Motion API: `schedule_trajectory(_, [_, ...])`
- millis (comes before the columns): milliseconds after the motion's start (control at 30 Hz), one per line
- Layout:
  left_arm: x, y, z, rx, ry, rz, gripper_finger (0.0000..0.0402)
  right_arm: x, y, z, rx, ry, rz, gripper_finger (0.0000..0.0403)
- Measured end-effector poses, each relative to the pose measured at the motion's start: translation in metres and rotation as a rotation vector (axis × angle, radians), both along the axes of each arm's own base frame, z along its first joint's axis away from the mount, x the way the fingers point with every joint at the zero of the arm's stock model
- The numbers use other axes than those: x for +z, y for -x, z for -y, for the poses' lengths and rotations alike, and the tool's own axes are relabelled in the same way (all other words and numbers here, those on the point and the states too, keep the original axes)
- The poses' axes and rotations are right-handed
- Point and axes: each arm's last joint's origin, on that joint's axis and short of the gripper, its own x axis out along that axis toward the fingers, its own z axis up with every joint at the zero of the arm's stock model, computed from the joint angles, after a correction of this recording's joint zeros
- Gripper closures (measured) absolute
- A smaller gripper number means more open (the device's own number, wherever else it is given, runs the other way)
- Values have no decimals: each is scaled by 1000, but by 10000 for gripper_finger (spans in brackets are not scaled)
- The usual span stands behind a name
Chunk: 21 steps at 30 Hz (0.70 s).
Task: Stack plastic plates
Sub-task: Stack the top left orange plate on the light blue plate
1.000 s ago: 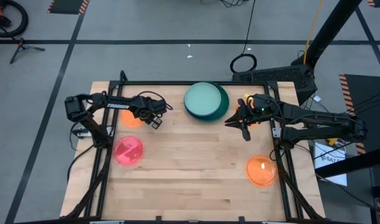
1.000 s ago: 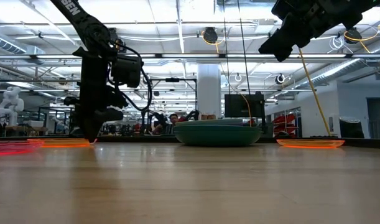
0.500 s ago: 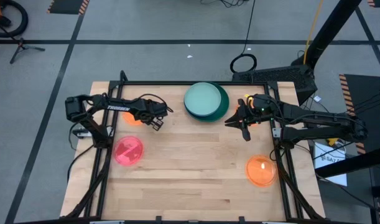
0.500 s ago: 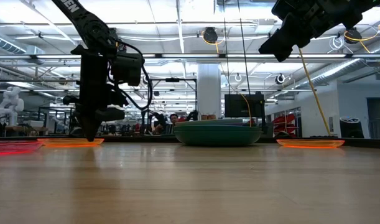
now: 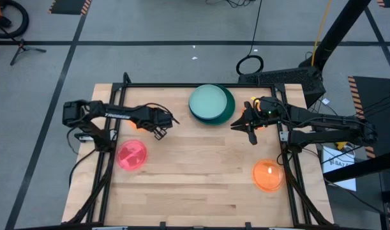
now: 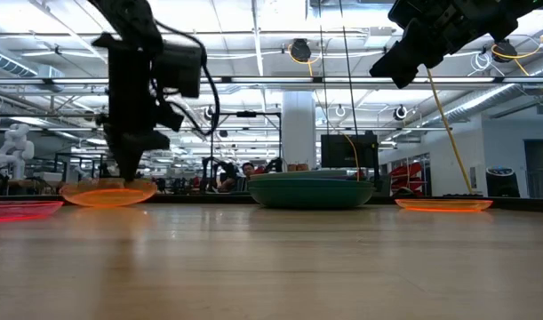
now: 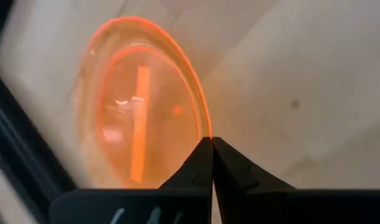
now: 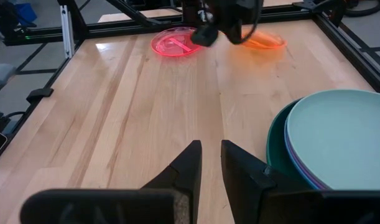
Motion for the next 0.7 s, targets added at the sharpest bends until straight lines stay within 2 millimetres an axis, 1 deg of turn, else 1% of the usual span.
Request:
schedule_trajectory(167, [25, -14, 22, -235, -3, -2, 398, 0, 0, 0, 0, 0, 0, 348])
schedule_trajectory(300, [46, -28, 40, -399, -18, 44, 398, 0, 0, 0, 0, 0, 0, 348])
schedule_trajectory(433, [67, -39, 53, -484, -58, 101, 398, 0, 0, 0, 0, 0, 0, 348])
schedule_trajectory(600, [98, -51, 69, -598, -137, 171, 398, 0, 0, 0, 0, 0, 0, 348])
schedule_trajectory(700, [114, -58, 75, -658, -161, 226, 398, 0, 0, 0, 0, 0, 0, 348])
